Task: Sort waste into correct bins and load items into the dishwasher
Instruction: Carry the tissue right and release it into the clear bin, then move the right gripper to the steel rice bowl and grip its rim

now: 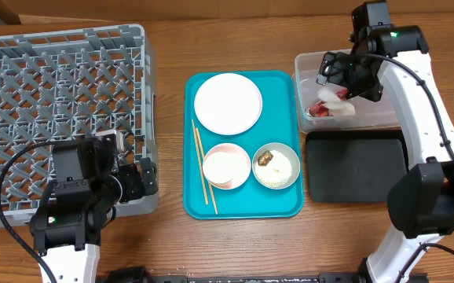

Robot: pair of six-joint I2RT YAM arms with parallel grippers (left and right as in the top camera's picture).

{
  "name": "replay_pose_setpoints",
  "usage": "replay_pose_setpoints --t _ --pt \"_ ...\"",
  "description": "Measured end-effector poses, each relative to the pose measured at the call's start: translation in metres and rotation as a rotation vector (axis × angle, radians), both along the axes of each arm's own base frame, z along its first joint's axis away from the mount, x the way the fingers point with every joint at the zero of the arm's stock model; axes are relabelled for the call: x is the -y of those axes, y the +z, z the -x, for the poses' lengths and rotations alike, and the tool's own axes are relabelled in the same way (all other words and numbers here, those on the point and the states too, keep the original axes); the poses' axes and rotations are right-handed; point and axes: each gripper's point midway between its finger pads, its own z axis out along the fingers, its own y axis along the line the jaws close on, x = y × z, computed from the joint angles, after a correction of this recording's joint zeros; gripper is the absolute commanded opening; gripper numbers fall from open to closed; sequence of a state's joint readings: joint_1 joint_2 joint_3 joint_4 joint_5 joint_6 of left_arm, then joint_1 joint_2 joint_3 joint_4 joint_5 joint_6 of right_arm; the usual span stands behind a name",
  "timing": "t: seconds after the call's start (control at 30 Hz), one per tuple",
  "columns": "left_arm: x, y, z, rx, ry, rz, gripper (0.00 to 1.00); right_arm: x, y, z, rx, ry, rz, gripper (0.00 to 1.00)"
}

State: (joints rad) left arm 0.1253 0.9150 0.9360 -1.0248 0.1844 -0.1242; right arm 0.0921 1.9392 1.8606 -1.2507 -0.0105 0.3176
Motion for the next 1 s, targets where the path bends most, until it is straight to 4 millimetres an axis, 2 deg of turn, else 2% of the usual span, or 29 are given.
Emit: replay_pose_setpoints --t 0.1,0.17,0.2,0.33,0.47,0.53,0.6,0.7,0.9,1.0 --pt "0.0 0.0 0.0 0.001 0.0 0.0 1.0 -0.001 0.018 0.011 0.016 0.026 0.0 0.95" --pt "0.0 0.0 0.0 0.001 0.0 0.0 1.0 -0.003 0.036 0.024 0.029 0.042 -0.018 0.92" --pt "0.0 0.0 0.0 0.0 0.0 0.0 1.0 -0.006 0.053 0.038 0.046 0.054 -0.036 0.91" --pt "0.0 0.0 0.0 0.0 0.0 0.0 1.0 -0.015 0.086 0.063 0.096 0.091 -0.078 0.89" --pt "0.0 0.0 0.0 0.002 0.0 -0.001 1.0 -0.03 0.091 0.087 0.104 0.144 -0.094 0.88" --pt "0.0 0.0 0.0 0.001 0.0 0.0 1.0 -0.044 0.085 0.1 0.098 0.19 -0.103 0.87" --pt "0.0 0.0 0.0 0.002 0.0 0.0 1.0 -0.056 0.077 0.109 0.095 0.229 -0.106 0.82" --pt "0.0 0.0 0.0 0.001 0.0 0.0 1.0 -0.075 0.058 0.127 0.067 0.297 -0.105 0.8" --pt "0.0 0.001 -0.001 0.004 0.0 0.0 1.0 -0.113 -0.003 0.163 -0.043 0.456 -0.082 0.73" --pt "0.0 0.001 -0.001 0.005 0.0 -0.001 1.0 -0.13 -0.028 0.179 -0.073 0.529 -0.073 0.73"
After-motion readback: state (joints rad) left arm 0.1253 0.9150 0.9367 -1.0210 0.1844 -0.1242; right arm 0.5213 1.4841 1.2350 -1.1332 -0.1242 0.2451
